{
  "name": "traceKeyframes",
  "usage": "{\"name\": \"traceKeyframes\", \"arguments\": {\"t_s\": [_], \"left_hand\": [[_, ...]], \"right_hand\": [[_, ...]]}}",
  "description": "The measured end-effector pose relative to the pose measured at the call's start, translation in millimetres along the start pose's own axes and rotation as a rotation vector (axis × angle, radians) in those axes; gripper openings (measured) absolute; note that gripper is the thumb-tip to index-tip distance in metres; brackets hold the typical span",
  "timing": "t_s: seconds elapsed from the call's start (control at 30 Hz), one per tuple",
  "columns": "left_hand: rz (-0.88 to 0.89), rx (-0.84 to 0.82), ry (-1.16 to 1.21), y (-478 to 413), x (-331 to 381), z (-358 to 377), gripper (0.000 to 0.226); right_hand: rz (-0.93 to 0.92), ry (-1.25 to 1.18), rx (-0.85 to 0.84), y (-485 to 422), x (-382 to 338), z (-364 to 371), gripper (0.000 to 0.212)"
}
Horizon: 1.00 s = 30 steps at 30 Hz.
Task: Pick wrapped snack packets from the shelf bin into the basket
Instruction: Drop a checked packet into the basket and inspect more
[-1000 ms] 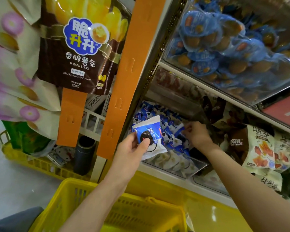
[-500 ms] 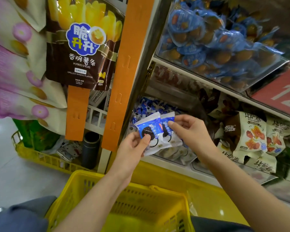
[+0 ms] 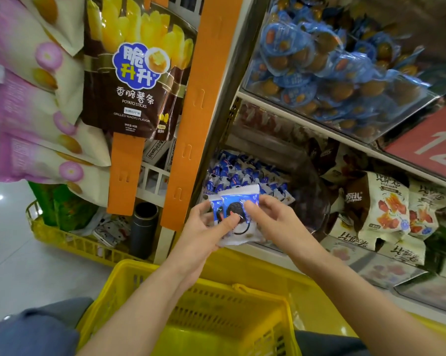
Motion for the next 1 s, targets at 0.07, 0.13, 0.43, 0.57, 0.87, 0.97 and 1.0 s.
{"name": "traceKeyframes", "arguments": {"t_s": [0.07,0.13,0.43,0.57,0.87,0.97,1.0], "left_hand": [[0.012,-0.003,-0.033,0,0,2,0.067],[0.033,-0.01,-0.043,0,0,4,0.049],[0.07,0.054,-0.024,-9,3,0,0.015],[0.066,0.079,-0.042,-13,2,2,0.021],[0.05,0.063,-0.006,-14,9,5,0.008],[0.044,0.062,-0.009,-16,9,5,0.01],[0.04,0.063,-0.008,-17,9,5,0.01]], "right_hand": [[-0.015,0.021,-0.002,1,0,0,0.018],[-0.026,0.005,0.025,2,-1,-2,0.018],[-0.019,0.052,0.384,-22,-11,-75,0.019],[0.195,0.439,0.456,-60,7,-104,0.034],[0.276,1.042,0.233,-88,26,-114,0.033],[0.31,1.14,0.141,-88,28,-110,0.032],[0.334,1.164,0.109,-89,30,-109,0.033]]}}
Point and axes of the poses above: each hand's wrist, its own y-axis away from the middle knuckle, its own z-axis out of the palm, x = y × z, the point moved 4 cm from there along -y, towards the middle knuckle, and after that the axes turned 8 degrees about -x, right-handed, at the moved point
